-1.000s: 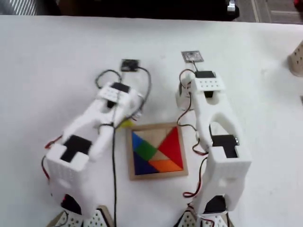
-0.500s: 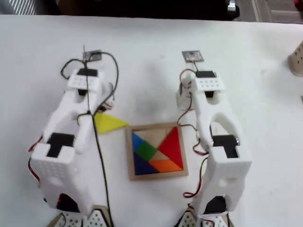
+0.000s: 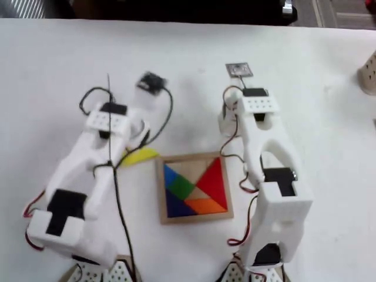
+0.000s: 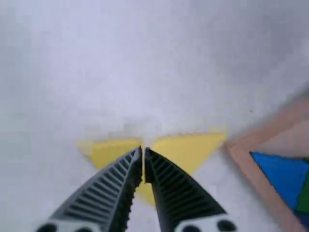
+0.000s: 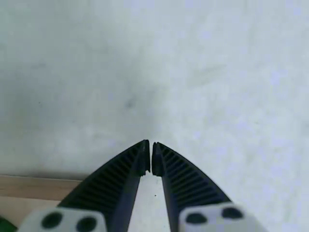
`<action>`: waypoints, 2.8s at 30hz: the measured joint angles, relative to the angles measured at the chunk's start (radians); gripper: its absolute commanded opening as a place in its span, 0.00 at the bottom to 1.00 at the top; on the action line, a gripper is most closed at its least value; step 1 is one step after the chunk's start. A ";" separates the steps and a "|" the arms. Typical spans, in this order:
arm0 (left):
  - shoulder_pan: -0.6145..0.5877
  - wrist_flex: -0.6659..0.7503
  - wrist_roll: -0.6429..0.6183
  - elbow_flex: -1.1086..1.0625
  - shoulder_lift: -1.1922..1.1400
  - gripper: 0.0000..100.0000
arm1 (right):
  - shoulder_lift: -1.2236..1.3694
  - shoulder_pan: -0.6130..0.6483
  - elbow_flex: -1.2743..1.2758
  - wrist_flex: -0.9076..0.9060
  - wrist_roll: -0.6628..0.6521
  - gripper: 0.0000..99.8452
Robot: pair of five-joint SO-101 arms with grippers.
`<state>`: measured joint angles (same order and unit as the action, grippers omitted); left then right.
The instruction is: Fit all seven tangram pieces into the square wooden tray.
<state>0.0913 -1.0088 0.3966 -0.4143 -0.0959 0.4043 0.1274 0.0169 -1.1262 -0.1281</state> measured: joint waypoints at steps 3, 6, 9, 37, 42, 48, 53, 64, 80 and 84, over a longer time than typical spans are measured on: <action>0.000 0.012 0.204 -0.006 0.006 0.21 | 0.000 0.000 0.000 0.000 0.000 0.02; 0.000 0.012 0.353 -0.031 0.006 0.22 | 0.000 0.000 0.000 0.000 0.000 0.02; 0.000 0.015 0.525 -0.086 0.006 0.22 | 0.000 0.000 0.000 0.000 0.000 0.02; -0.107 0.106 0.942 -0.124 0.002 0.28 | 0.058 0.000 -0.034 0.002 -0.011 0.02; -0.100 0.124 0.950 -0.126 -0.003 0.28 | 0.071 -0.002 -0.051 0.002 -0.011 0.02; -0.086 0.080 0.959 -0.041 -0.091 0.28 | 0.071 0.000 -0.051 0.000 -0.012 0.02; -0.081 -0.058 0.979 0.126 -0.201 0.28 | 0.071 0.000 -0.051 -0.006 -0.014 0.02; -0.080 -0.149 0.980 0.270 -0.298 0.28 | 0.071 0.000 -0.051 -0.006 -0.014 0.02; -0.074 -0.120 0.930 0.460 -0.436 0.28 | 0.071 0.000 -0.051 -0.006 -0.017 0.02; -0.101 -0.025 0.864 0.459 -0.443 0.28 | 0.071 0.000 -0.051 -0.006 -0.017 0.02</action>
<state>-0.0100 -1.0334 1.2605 0.0445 -0.5393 0.4749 0.1274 -0.0338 -1.1324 -0.1450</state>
